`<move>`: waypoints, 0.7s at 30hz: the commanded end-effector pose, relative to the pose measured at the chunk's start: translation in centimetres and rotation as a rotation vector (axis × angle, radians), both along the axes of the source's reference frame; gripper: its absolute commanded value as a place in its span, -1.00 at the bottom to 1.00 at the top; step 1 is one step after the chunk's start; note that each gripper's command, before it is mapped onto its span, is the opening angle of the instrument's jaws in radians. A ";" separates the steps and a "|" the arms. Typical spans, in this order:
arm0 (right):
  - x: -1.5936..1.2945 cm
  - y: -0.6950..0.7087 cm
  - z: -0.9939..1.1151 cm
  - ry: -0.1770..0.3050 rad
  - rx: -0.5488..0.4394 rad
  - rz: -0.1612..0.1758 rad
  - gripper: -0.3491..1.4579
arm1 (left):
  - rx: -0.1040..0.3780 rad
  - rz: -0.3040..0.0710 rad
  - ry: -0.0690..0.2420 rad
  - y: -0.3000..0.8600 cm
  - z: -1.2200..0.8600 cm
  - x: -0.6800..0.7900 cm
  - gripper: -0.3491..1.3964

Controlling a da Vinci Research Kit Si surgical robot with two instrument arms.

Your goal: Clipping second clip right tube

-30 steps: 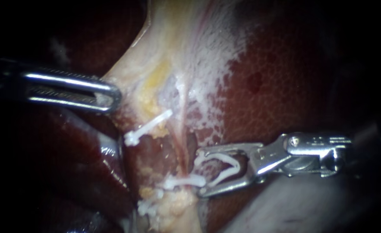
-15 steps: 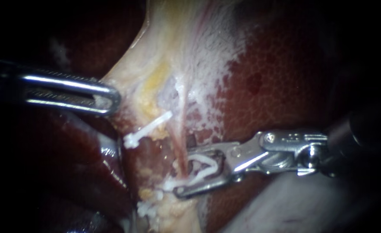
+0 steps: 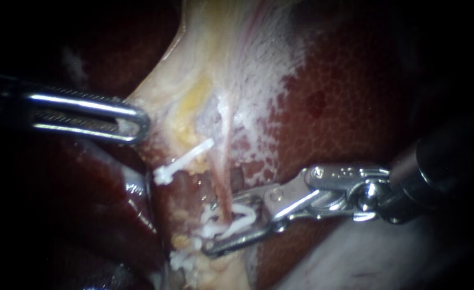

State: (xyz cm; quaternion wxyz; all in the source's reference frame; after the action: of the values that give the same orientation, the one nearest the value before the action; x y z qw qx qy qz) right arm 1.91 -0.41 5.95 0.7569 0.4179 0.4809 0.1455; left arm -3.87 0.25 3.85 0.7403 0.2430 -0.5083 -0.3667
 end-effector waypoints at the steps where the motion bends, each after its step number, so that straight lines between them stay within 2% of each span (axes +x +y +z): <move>1: -0.02 0.01 0.00 0.001 -0.001 0.000 -0.16 | 0.000 0.001 -0.001 0.00 0.00 0.00 -1.00; 16: -0.10 0.06 -0.01 0.002 0.002 -0.003 -0.21 | -0.001 0.001 -0.001 0.00 0.03 0.01 -1.00; 20: -0.09 0.08 0.01 0.000 -0.001 0.003 -0.30 | -0.001 0.001 -0.001 0.00 0.03 0.01 -1.00; 21: -0.09 0.09 0.03 -0.005 -0.005 0.014 -0.41 | -0.001 0.001 -0.001 0.00 0.03 0.01 -1.00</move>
State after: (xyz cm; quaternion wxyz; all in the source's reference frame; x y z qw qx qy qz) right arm 1.82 -0.30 5.98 0.7585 0.4107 0.4823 0.1529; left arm -3.86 0.25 3.88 0.7404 0.2433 -0.5087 -0.3659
